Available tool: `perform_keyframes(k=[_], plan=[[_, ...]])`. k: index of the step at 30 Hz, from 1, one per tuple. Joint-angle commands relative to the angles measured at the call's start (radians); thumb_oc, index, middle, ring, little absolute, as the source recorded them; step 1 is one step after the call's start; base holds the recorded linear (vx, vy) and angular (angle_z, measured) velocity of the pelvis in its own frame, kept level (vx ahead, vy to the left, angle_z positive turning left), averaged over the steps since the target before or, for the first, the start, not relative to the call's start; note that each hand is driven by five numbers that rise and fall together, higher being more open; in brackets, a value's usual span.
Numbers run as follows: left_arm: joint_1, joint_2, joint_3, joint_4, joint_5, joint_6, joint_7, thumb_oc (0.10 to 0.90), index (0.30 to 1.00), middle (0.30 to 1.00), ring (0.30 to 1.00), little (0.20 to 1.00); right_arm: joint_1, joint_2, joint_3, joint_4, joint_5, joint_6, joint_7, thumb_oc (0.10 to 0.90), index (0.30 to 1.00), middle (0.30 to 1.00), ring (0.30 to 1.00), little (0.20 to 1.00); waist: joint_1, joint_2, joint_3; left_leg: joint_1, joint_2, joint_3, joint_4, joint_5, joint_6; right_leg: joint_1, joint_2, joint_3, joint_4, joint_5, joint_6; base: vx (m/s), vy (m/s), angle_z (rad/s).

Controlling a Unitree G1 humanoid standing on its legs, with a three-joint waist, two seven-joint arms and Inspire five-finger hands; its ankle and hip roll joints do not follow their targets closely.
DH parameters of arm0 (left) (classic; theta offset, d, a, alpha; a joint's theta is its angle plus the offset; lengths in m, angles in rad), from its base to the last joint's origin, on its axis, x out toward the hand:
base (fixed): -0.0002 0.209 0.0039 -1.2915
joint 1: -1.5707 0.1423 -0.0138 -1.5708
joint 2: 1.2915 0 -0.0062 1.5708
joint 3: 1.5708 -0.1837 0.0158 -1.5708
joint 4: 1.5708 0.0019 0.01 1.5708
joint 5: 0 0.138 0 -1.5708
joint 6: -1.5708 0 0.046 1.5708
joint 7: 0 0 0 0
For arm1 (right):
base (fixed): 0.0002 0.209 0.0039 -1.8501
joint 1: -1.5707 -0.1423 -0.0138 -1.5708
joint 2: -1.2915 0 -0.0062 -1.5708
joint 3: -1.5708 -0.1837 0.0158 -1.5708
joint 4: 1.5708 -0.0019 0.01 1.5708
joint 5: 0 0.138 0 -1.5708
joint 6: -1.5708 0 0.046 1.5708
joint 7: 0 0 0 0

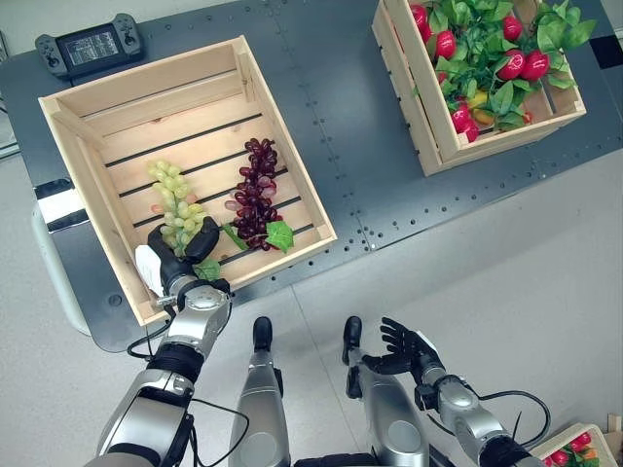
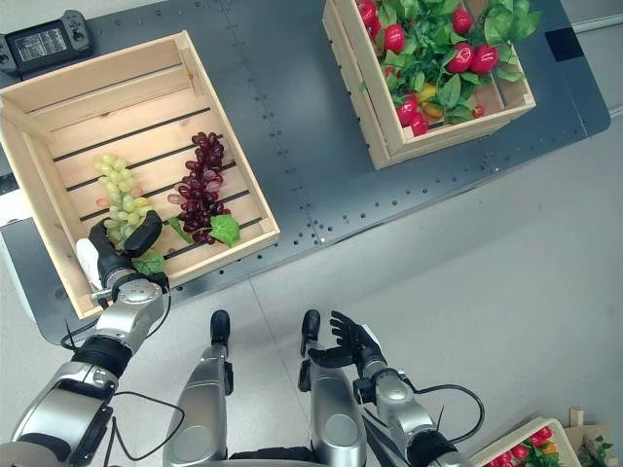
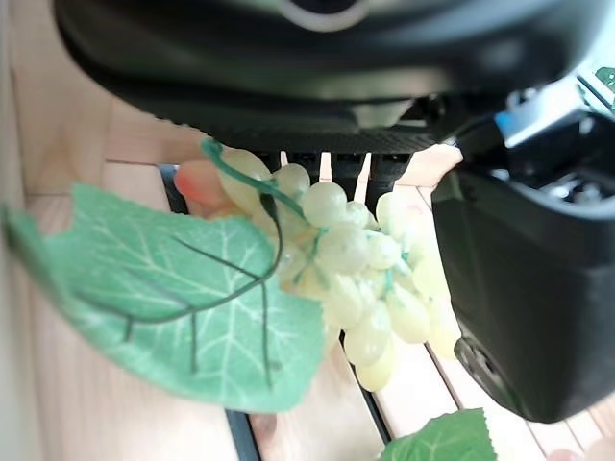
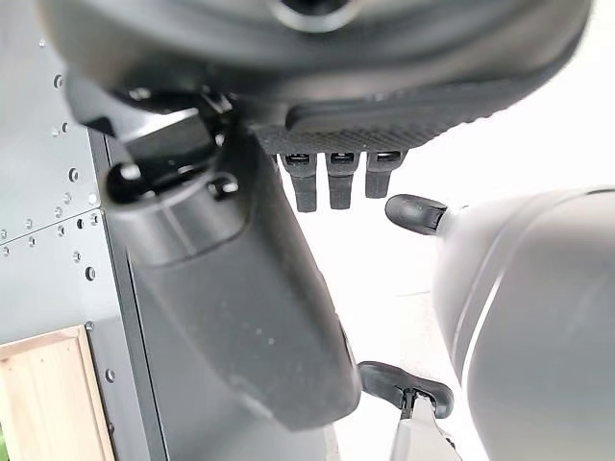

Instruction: Pick up the fruits from the basket on one side to the basket on the other side

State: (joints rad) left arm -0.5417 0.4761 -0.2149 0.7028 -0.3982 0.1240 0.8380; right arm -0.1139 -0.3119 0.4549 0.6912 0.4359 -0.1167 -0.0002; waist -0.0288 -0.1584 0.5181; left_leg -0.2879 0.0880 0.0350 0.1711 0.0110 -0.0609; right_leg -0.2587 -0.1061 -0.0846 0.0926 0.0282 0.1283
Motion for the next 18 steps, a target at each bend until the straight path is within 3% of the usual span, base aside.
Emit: perform_keyframes(k=[1,5,9,15,17,18], plan=[[-0.134,0.024,0.020,0.131,-0.019,0.007,0.000,0.800,0.900,0.900,0.900,0.900,-0.008,-0.056,0.061,-0.072,-0.018,-0.033,-0.042,0.800,0.900,0.900,0.900,0.900,-0.033,-0.036,0.002,-0.048,-0.029,0.031,0.133,-0.089,0.038,-0.024,0.023,0.026,0.054,-0.010,-0.012,0.00,0.000,0.00],[-0.155,0.027,0.018,0.170,-0.046,0.063,-0.028,0.800,0.900,0.900,0.900,0.900,-0.019,-0.053,0.070,-0.070,-0.013,-0.031,-0.049,0.800,0.900,0.900,0.900,0.900,-0.034,-0.040,0.002,-0.049,-0.027,0.034,0.132,-0.089,0.039,-0.022,0.024,0.027,0.048,-0.006,-0.011,0.00,0.000,-0.01],[-0.199,0.053,0.007,0.253,-0.057,0.175,-0.111,0.800,0.900,0.900,0.900,0.900,-0.027,-0.059,0.072,-0.072,-0.011,-0.025,-0.055,0.800,0.900,0.900,0.900,0.900,-0.045,-0.038,0.002,-0.050,-0.027,0.041,0.137,-0.089,0.041,-0.023,0.024,0.031,0.047,-0.004,-0.010,0.01,0.018,-0.03],[-0.274,0.102,-0.033,0.413,-0.124,0.304,-0.254,0.800,0.900,0.900,0.900,0.900,-0.043,-0.076,0.076,-0.065,-0.013,-0.016,-0.058,0.800,0.900,0.900,0.900,0.900,-0.067,-0.022,0.002,-0.053,-0.030,0.056,0.141,-0.085,0.045,-0.028,0.021,0.045,0.046,0.001,-0.009,0.02,0.043,-0.07],[-0.291,0.113,-0.051,0.461,-0.112,0.319,-0.300,0.800,0.900,0.900,0.900,0.900,-0.052,-0.083,0.077,-0.065,-0.009,-0.009,-0.061,0.800,0.900,0.900,0.900,0.900,-0.071,-0.014,0.002,-0.057,-0.031,0.059,0.145,-0.086,0.045,-0.032,0.021,0.047,0.049,0.000,-0.009,0.01,0.050,-0.13],[-0.299,0.121,-0.060,0.479,-0.105,0.322,-0.323,0.751,0.827,0.827,0.827,0.827,-0.054,-0.085,0.075,-0.063,-0.011,-0.008,-0.061,0.800,0.900,0.900,0.900,0.900,-0.073,-0.011,0.002,-0.061,-0.033,0.060,0.148,-0.085,0.045,-0.037,0.020,0.049,0.051,0.000,-0.009,0.00,0.065,-0.09]])
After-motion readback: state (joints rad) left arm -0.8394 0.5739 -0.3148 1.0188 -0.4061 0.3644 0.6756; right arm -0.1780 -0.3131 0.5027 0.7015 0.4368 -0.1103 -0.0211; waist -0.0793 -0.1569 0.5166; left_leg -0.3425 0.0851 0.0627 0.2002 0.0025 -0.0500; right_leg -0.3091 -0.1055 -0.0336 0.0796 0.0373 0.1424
